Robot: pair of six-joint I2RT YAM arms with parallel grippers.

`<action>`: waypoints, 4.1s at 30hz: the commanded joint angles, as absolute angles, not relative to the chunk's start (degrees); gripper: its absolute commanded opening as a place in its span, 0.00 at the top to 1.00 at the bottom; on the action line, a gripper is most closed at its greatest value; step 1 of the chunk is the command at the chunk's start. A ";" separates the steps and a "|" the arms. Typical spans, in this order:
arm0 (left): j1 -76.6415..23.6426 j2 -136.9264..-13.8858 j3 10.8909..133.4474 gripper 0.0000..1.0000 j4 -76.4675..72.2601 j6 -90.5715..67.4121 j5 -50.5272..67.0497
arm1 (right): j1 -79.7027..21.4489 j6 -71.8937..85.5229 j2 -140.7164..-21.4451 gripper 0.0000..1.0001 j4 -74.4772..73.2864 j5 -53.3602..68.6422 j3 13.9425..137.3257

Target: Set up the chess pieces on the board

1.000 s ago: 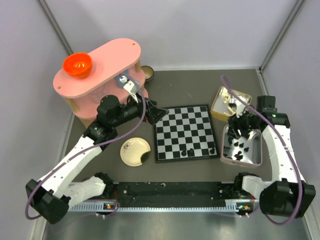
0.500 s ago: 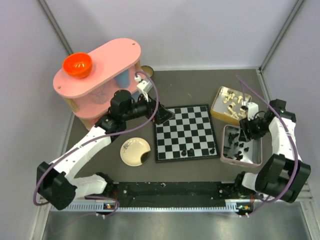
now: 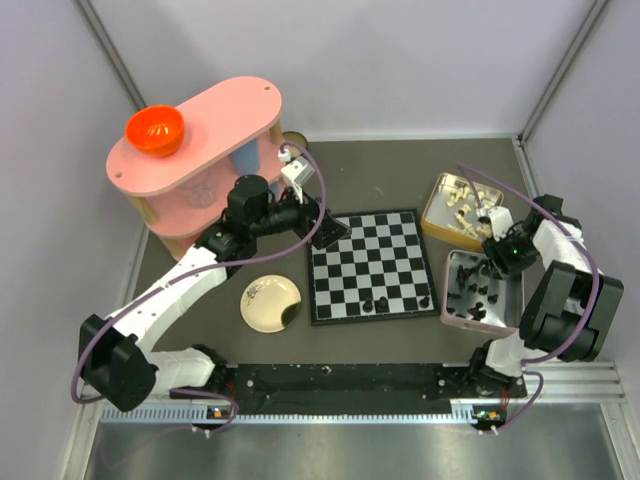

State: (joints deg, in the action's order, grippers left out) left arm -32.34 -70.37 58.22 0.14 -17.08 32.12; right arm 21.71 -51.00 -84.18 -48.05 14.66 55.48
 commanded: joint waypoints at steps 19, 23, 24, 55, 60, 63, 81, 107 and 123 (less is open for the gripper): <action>-32.17 -71.46 59.94 0.01 -2.73 -18.19 32.96 | 21.36 -55.63 -87.54 0.51 -35.95 19.94 50.63; -32.17 -71.02 59.85 0.01 -2.46 -18.37 32.78 | 21.09 -56.25 -85.88 0.51 -36.21 23.11 49.31; -32.17 -70.93 59.68 0.01 -2.37 -18.46 32.78 | 21.01 -56.25 -85.43 0.51 -36.56 23.90 48.96; -32.17 -67.68 56.60 0.01 -3.25 -20.21 31.82 | 20.92 -42.36 -86.13 0.51 -33.05 19.60 52.03; -32.17 -67.59 56.51 0.01 -3.25 -20.39 31.64 | 20.39 -43.68 -87.19 0.51 -31.56 21.18 51.51; -32.17 -67.50 56.34 0.01 -3.25 -20.65 31.55 | 19.34 -43.25 -87.54 0.51 -30.59 21.18 50.80; -32.17 -66.71 55.20 0.01 -3.86 -23.02 31.64 | 15.91 -42.19 -84.83 0.78 -27.24 18.46 45.44; -35.85 -97.20 60.37 0.08 -54.59 -84.72 41.92 | -2.52 -24.98 -55.20 0.92 -37.72 41.13 51.94; -40.17 -102.39 80.76 0.33 -0.27 -61.17 38.14 | -8.79 -18.72 -57.57 0.92 -32.52 41.75 55.90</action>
State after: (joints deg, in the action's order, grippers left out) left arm -39.48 -100.92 76.95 -10.22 -67.20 39.13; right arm -7.88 -20.67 -57.54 -35.64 40.69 52.66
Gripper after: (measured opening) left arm 0.704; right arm 0.272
